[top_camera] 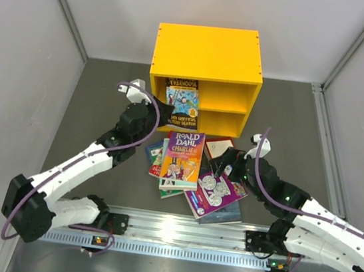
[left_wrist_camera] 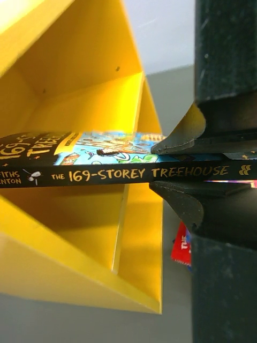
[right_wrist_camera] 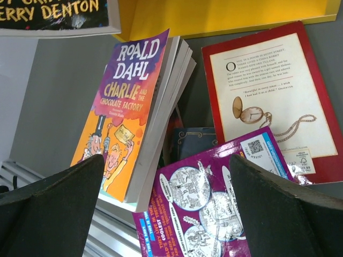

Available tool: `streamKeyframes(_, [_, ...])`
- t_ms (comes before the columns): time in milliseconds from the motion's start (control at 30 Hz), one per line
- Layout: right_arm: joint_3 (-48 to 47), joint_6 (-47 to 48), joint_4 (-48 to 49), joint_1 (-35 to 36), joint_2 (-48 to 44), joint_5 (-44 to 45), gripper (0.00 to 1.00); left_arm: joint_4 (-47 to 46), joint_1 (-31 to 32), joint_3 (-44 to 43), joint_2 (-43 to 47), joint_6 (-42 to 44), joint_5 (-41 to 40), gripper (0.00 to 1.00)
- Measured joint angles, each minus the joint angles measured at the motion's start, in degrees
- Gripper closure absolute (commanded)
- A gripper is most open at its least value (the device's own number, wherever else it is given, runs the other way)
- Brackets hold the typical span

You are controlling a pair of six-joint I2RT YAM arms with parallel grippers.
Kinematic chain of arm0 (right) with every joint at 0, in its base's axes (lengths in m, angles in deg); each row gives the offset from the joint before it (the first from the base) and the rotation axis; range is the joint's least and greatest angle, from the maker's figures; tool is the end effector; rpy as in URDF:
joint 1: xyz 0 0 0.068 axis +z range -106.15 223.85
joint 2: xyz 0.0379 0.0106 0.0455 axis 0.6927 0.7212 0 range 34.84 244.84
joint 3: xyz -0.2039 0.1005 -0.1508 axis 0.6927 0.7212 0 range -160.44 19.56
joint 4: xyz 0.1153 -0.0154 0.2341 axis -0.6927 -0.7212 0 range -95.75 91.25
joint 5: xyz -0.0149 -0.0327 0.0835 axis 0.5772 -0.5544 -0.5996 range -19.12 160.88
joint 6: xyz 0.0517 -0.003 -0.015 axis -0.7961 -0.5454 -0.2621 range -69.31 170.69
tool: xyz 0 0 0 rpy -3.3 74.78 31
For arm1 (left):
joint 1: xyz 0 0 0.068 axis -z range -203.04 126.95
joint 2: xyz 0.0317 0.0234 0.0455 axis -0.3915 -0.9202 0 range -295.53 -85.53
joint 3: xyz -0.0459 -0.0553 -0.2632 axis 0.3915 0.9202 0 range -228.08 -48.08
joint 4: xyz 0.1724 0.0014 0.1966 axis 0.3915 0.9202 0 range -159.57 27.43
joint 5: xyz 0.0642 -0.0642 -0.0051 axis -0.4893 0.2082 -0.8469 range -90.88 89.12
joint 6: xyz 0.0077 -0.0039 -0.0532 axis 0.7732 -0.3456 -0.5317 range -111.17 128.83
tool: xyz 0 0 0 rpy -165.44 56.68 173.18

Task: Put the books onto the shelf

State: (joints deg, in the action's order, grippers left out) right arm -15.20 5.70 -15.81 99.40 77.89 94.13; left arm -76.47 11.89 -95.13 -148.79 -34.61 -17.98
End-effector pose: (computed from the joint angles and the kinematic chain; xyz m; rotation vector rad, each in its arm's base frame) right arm 0.1103 0.1361 0.2721 0.0763 2.0478 0.7221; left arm 0.2190 -0.1403 0.3209 -0.3568 1.7491 -0.7440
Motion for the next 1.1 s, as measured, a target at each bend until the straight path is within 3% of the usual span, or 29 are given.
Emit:
streamKeyframes(67, [0.0, 0.0, 0.7, -0.1, 1.1, -0.5, 0.0, 0.1, 0.0, -1.1, -2.3, -0.3, -2.0, 0.99])
streamKeyframes(133, [0.0, 0.3, 1.3, -0.2, 1.8, -0.7, 0.0, 1.8, 0.1, -3.9, -5.4, -0.7, -4.0, 0.87])
streamKeyframes(167, [0.0, 0.3, 1.3, -0.2, 1.9, -0.7, 0.0, 2.8, 0.1, -5.7, -7.0, -1.0, -4.7, 0.69])
streamKeyframes(233, [0.0, 0.4, 1.6, -0.2, 2.0, -0.9, 0.0, 5.7, 0.0, -10.5, -10.9, -1.6, -7.5, 0.51])
streamKeyframes(267, [0.2, 0.4, 1.8, -0.2, 2.0, -0.9, 0.0, 6.8, -0.3, -12.4, -12.3, -1.8, -8.7, 0.33])
streamKeyframes(300, [0.3, 0.4, 1.9, -0.2, 2.0, -1.0, 0.0, 8.6, -0.5, -14.5, -13.8, -2.0, -9.9, 0.27])
streamKeyframes(433, [0.4, 0.4, 2.3, -0.2, 2.0, -1.3, 0.0, 13.2, -1.2, -17.8, -16.7, -3.9, -12.4, 0.12])
streamKeyframes(533, [0.7, 0.4, 2.7, -0.2, 2.0, -1.7, 0.0, 16.2, -1.1, -17.8, -16.7, -4.7, -13.1, 0.11])
streamKeyframes(600, [0.7, 0.4, 2.7, -0.2, 2.0, -1.9, 0.0, 18.2, -1.2, -17.8, -16.3, -5.0, -13.6, 0.15])
streamKeyframes(700, [0.9, 0.4, 2.8, -0.2, 2.0, -2.2, 0.0, 21.0, -1.2, -17.1, -13.8, -5.4, -13.7, 0.36])
streamKeyframes(833, [1.9, 0.4, 3.5, -0.2, 2.0, -2.5, 0.0, 24.9, 0.7, -15.8, -7.9, -5.1, -14.5, 0.41])
streamKeyframes(933, [2.5, 0.4, 4.2, -0.2, 2.7, -2.9, 0.0, 28.5, 5.6, -16.7, -5.7, -5.2, -17.0, 0.65])
streamKeyframes(967, [2.5, 0.3, 4.3, -0.2, 3.2, -3.0, 0.0, 29.3, 7.6, -17.2, -5.6, -5.1, -17.5, 0.88])
streamKeyframes(1033, [2.5, 0.3, 4.4, -0.2, 3.9, -3.3, 0.0, 30.5, 11.1, -17.8, -6.0, -5.0, -18.4, 1.0])
streamKeyframes(1100, [2.5, 0.2, 4.5, -0.2, 4.3, -3.5, 0.0, 31.5, 14.0, -18.5, -7.3, -4.6, -18.8, 1.0])
